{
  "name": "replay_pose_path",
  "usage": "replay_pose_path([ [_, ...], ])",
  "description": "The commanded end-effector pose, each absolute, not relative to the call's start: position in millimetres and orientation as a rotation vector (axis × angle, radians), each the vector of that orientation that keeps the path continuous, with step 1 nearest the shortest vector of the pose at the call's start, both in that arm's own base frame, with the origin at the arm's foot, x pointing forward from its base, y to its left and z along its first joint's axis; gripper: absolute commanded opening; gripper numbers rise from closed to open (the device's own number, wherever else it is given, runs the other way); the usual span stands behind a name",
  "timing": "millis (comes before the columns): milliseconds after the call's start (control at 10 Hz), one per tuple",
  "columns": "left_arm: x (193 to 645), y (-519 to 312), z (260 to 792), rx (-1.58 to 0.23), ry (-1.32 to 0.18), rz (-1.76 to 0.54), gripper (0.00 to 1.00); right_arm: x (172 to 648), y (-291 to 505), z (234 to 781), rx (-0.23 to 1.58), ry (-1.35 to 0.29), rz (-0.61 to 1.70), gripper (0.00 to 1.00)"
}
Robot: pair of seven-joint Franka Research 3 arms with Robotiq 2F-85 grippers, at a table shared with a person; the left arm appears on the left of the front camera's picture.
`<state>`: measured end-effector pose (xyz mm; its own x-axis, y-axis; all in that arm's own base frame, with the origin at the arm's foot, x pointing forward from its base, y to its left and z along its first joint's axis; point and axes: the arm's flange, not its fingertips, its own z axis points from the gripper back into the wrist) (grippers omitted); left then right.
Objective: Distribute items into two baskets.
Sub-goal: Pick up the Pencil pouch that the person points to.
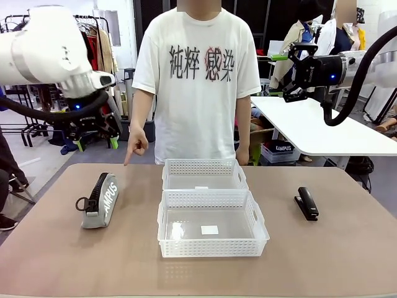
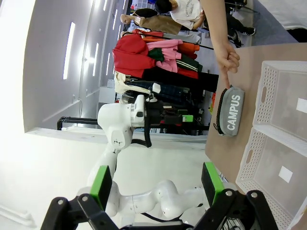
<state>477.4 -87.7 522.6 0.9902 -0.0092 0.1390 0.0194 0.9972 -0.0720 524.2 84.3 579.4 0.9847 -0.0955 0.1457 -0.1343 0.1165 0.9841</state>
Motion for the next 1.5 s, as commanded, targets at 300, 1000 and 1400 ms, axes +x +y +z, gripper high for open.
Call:
replay_pose_path([
  [300,511.4,-105.7,474.4,0.095,-0.09,0.02,1.0,524.1,84.4,580.8,1.457,-0.191,0.03,1.0],
  [1000,516.1,-78.1,401.3,0.007,0.004,0.059,1.0,524.1,84.4,580.8,1.457,-0.191,0.03,1.0],
  [1400,527.3,-71.7,376.9,-0.004,0.029,0.053,0.95,524.1,84.4,580.8,1.457,-0.191,0.03,1.0],
])
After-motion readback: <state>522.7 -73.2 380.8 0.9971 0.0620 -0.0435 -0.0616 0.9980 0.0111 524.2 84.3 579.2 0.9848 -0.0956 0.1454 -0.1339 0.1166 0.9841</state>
